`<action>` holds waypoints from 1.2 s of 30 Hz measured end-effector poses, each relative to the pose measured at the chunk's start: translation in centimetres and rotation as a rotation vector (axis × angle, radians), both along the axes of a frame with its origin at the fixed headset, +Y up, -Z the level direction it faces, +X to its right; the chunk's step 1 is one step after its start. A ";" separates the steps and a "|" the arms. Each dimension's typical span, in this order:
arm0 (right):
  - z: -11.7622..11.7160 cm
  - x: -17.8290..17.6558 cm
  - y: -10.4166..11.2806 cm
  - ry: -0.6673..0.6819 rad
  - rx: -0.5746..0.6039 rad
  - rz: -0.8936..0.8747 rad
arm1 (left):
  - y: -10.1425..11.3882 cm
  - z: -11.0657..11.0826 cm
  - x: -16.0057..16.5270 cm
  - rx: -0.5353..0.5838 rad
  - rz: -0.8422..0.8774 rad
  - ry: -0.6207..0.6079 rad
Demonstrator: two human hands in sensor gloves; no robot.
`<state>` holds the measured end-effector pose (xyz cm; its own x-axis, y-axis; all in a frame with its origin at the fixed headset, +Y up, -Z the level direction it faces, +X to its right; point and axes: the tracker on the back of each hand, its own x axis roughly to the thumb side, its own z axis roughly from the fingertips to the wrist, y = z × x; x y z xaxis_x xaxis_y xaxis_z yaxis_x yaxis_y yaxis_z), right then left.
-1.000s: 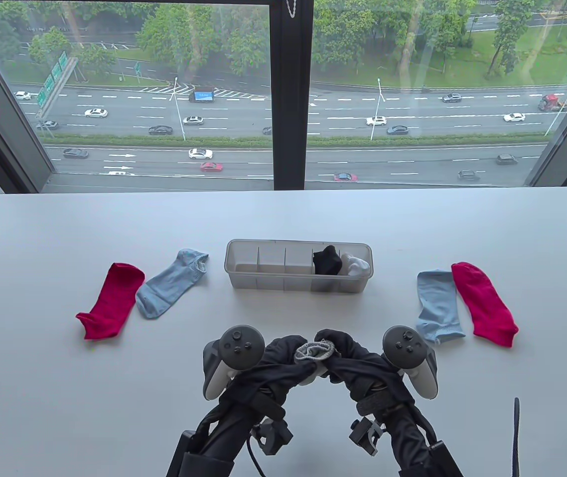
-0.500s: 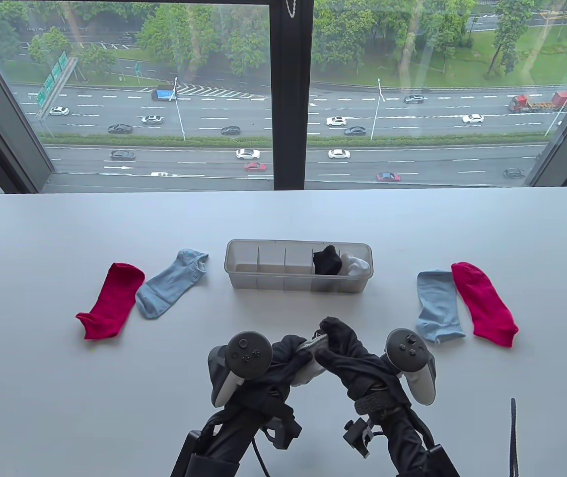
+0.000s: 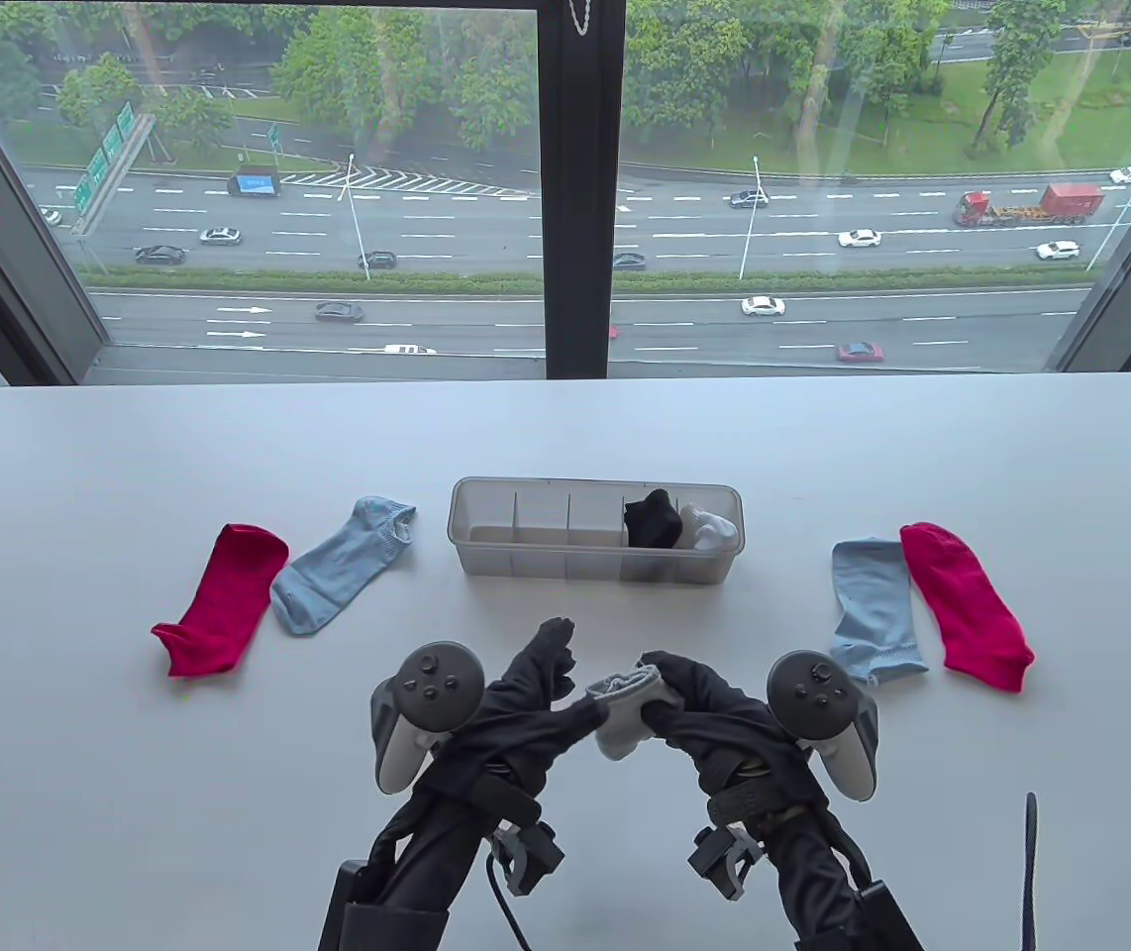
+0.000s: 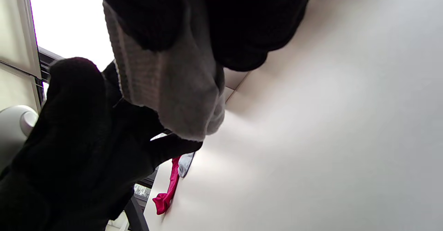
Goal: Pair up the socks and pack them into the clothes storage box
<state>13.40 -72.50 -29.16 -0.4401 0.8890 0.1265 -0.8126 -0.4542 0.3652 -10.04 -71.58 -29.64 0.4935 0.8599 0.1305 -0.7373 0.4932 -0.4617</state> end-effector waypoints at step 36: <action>-18.2 -12.7 4.1 -0.576 0.274 1.229 | -2.0 -1.9 -4.3 -0.066 -0.732 0.225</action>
